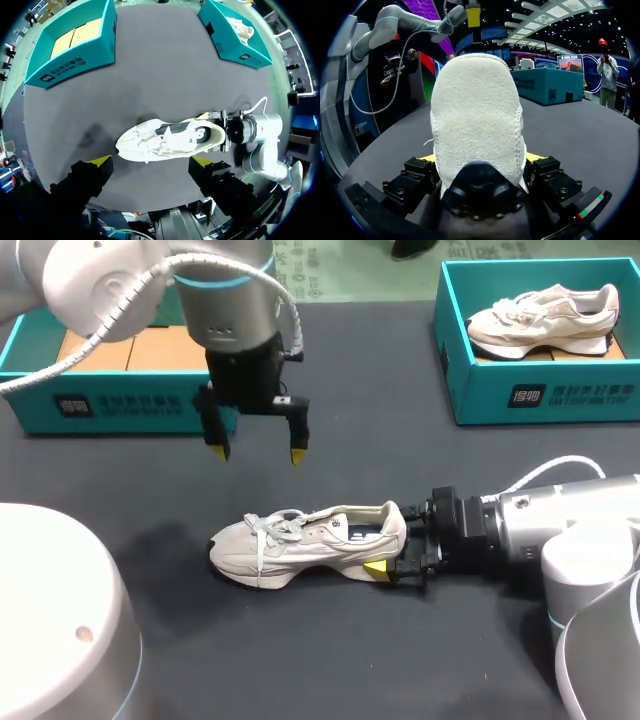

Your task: Take the shoe out of the shoebox, open the shoe tongue, remove and reinsert the insole, then place the shoe into the shoebox

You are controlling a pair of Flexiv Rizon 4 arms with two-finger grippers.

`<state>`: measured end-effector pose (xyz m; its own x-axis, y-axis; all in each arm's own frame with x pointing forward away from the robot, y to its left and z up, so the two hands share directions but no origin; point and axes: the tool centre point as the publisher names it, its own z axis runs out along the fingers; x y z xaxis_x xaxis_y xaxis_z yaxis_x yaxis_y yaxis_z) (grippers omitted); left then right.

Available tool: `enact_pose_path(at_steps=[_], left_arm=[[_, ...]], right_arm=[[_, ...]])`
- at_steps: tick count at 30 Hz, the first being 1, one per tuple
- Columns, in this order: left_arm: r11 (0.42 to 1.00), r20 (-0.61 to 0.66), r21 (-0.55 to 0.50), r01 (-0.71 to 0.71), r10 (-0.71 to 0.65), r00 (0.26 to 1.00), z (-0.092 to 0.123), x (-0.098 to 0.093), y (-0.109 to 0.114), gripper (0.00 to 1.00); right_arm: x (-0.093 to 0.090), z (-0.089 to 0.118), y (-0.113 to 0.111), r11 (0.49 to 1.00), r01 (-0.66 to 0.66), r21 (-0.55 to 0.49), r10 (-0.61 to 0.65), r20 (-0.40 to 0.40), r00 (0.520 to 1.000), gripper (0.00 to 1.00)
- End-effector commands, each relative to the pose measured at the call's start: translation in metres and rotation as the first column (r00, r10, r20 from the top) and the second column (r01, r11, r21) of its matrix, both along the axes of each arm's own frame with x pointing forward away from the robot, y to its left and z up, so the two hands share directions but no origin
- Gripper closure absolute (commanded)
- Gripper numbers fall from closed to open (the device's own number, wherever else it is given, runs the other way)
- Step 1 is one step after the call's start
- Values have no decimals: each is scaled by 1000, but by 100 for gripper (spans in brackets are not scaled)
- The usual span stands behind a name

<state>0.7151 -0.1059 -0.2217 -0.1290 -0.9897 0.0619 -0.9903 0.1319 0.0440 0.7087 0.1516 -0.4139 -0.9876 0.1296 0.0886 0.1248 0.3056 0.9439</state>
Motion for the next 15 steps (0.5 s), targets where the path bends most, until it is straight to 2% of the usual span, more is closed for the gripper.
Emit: enact_pose_path(at_steps=[1,8,15], left_arm=[[1000,5,16,8,-8,1000,-10,-10,-20,0],[999,-21,50,20,-19,1000,-24,-26,-43,0],[995,-34,95,4,-1,999,-41,-30,-59,0]], right_arm=[[1,-2,4,1000,-1,-4,0,-1,1000,100],[1,-2,4,1000,-1,-4,0,-1,1000,100],[1,-2,4,1000,-1,-4,0,-1,1000,100]])
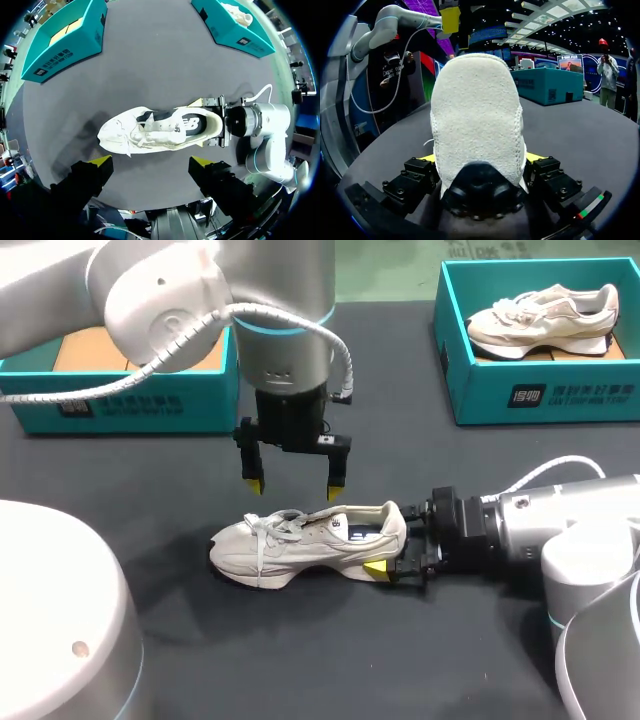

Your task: Take the shoe out of the shoebox, open the shoe tongue, remove and reinsert the insole, then place the shoe into the shoebox

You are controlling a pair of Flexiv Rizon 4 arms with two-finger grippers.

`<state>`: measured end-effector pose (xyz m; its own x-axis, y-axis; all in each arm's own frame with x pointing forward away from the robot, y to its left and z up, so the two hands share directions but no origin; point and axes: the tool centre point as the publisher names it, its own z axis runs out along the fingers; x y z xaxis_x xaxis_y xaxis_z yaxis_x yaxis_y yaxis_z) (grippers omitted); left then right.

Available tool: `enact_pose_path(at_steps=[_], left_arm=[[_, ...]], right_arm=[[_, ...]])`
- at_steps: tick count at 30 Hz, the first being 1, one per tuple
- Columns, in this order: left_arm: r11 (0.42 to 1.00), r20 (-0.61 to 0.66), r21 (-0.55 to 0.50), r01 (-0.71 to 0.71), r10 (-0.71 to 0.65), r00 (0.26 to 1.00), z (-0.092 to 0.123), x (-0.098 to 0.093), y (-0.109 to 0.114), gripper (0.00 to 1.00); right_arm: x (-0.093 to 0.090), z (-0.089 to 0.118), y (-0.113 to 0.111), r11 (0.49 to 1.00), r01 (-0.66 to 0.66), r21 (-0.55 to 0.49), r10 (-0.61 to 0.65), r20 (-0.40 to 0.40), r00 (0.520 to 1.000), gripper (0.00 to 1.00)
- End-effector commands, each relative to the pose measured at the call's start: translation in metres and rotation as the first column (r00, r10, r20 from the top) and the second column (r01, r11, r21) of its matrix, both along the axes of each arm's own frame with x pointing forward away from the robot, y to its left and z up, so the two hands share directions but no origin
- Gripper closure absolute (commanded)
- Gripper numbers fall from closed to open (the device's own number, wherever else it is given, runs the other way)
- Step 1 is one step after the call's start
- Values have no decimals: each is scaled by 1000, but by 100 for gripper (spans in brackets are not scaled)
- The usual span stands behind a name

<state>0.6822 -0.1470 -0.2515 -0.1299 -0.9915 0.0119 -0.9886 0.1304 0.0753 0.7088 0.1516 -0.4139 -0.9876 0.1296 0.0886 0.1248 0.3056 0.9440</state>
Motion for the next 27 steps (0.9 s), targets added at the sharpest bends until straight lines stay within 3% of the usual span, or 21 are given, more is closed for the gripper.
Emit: enact_pose_path(at_steps=[1,12,27], left_arm=[[999,-13,52,-7,8,1000,-13,3,-20,0],[990,-32,127,-68,73,997,-37,2,-38,0],[970,-45,218,-105,117,992,-69,4,-45,0]], right_arm=[[1,-2,4,1000,0,-5,0,-1,1000,100],[1,-2,4,1000,0,-5,0,-1,1000,100],[1,-2,4,1000,0,-5,0,-1,1000,100]])
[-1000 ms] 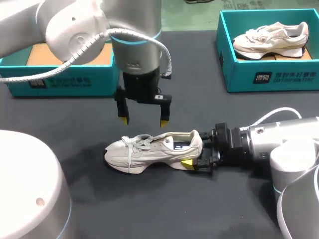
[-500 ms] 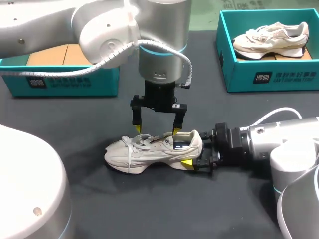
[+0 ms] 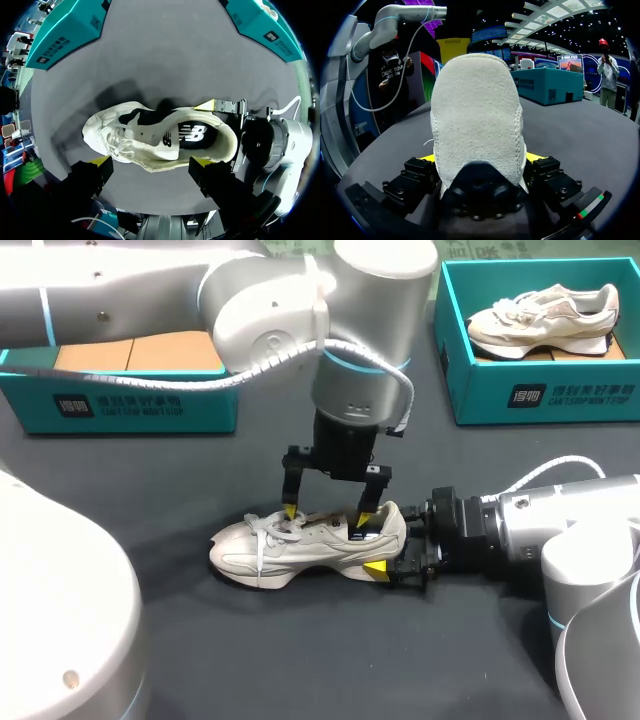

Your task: Take the shoe out of the shoebox, open the shoe tongue, remove and reinsert the insole, then place the shoe into the shoebox

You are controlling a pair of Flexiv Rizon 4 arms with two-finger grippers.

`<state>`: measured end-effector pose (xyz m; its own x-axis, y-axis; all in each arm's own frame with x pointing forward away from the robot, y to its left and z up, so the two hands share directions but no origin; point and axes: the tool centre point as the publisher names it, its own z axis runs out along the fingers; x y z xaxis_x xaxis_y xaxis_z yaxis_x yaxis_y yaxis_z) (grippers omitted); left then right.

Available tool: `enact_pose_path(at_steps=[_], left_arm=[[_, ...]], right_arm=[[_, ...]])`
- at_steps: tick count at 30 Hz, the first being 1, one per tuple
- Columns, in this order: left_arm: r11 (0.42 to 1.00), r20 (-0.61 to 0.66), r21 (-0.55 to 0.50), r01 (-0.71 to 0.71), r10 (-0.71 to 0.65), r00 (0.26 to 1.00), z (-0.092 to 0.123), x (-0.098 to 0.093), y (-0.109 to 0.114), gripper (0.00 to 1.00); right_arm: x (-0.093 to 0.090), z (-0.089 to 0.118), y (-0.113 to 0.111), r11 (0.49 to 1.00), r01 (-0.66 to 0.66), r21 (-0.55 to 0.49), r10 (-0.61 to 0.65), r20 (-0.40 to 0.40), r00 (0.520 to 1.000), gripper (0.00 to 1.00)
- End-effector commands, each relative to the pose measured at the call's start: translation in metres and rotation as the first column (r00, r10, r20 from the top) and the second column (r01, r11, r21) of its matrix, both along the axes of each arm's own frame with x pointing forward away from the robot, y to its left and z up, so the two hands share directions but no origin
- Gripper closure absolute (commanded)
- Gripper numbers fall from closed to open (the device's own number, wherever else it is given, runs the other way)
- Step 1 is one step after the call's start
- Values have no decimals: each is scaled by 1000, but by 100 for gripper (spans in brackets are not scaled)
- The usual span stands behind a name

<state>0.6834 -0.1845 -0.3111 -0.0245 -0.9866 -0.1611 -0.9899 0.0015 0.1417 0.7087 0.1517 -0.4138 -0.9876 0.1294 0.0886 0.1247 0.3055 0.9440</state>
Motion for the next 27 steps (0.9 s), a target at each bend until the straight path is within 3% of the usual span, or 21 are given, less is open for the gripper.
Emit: enact_pose_path(at_steps=[1,12,27], left_arm=[[999,1,44,-2,2,1000,-11,3,-7,0],[997,-9,82,-14,14,1000,-31,7,-7,0],[991,-20,131,-19,21,1000,-40,4,-1,0]], right_arm=[[1,-2,4,1000,0,-5,0,-1,1000,100],[1,-2,4,1000,0,-5,0,-1,1000,100],[1,-2,4,1000,0,-5,0,-1,1000,100]])
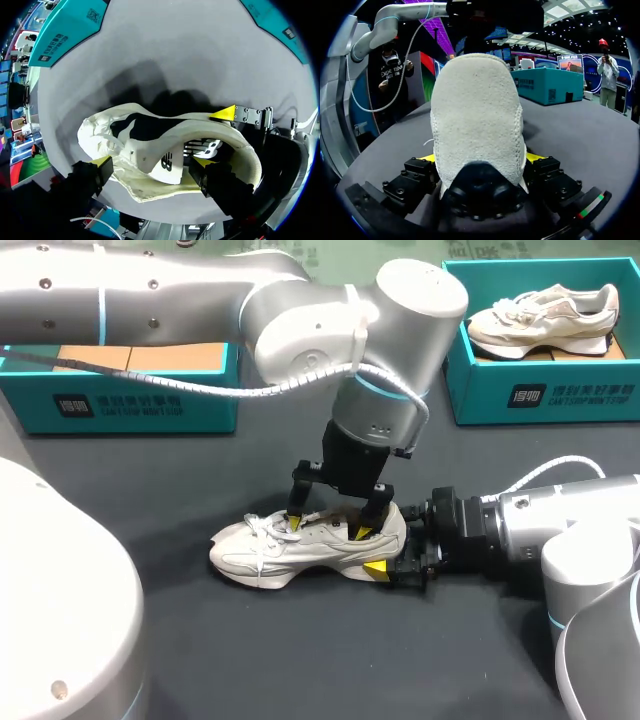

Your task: Take the shoe out of the shoebox, open the shoe tongue, remove and reinsert the insole, then place the shoe into the shoebox

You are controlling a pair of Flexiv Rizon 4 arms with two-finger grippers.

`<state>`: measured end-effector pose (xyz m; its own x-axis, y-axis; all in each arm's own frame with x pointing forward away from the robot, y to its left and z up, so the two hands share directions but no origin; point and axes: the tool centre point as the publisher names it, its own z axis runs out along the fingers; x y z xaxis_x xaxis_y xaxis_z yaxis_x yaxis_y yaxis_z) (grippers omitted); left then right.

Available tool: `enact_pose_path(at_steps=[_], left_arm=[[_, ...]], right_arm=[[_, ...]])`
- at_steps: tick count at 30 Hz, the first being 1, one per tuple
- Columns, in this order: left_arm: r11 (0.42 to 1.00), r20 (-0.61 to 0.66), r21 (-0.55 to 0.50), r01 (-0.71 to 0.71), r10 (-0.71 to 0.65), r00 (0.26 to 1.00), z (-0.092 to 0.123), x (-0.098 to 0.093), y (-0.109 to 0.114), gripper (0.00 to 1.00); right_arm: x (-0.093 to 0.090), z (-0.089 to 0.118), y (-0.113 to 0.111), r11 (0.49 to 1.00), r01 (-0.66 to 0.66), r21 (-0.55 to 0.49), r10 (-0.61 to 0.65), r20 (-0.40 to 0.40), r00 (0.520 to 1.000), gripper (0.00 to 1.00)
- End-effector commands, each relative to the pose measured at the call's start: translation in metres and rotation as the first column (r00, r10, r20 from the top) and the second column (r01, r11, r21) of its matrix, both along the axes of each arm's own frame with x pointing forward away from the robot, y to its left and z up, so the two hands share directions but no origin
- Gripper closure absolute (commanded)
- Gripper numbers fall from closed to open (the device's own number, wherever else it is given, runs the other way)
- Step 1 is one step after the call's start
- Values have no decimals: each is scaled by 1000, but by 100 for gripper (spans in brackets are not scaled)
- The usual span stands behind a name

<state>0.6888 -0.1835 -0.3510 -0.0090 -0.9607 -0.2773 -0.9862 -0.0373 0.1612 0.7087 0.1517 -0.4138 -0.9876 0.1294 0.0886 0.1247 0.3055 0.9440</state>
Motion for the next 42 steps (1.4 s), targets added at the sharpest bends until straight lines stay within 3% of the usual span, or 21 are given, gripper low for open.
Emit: enact_pose_path(at_steps=[1,21,29,32,34,42], left_arm=[[1000,0,15,1,-1,1000,0,-2,-1,0],[996,-13,91,-1,2,1000,4,-3,16,8],[998,-5,61,-7,7,1000,15,-4,15,29],[998,-3,58,0,0,1000,16,-7,13,49],[998,-2,56,3,-3,1000,17,-8,13,56],[999,1,33,5,-5,1000,22,-10,10,59]], right_arm=[[1,-3,4,1000,0,-5,0,-1,1000,100],[1,-3,4,1000,0,-5,0,-1,1000,100],[1,-3,4,1000,0,-5,0,-1,1000,100],[1,-3,4,1000,0,-5,0,-1,1000,100],[1,-3,4,1000,0,-5,0,-1,1000,100],[1,-3,4,1000,0,-5,0,-1,1000,100]])
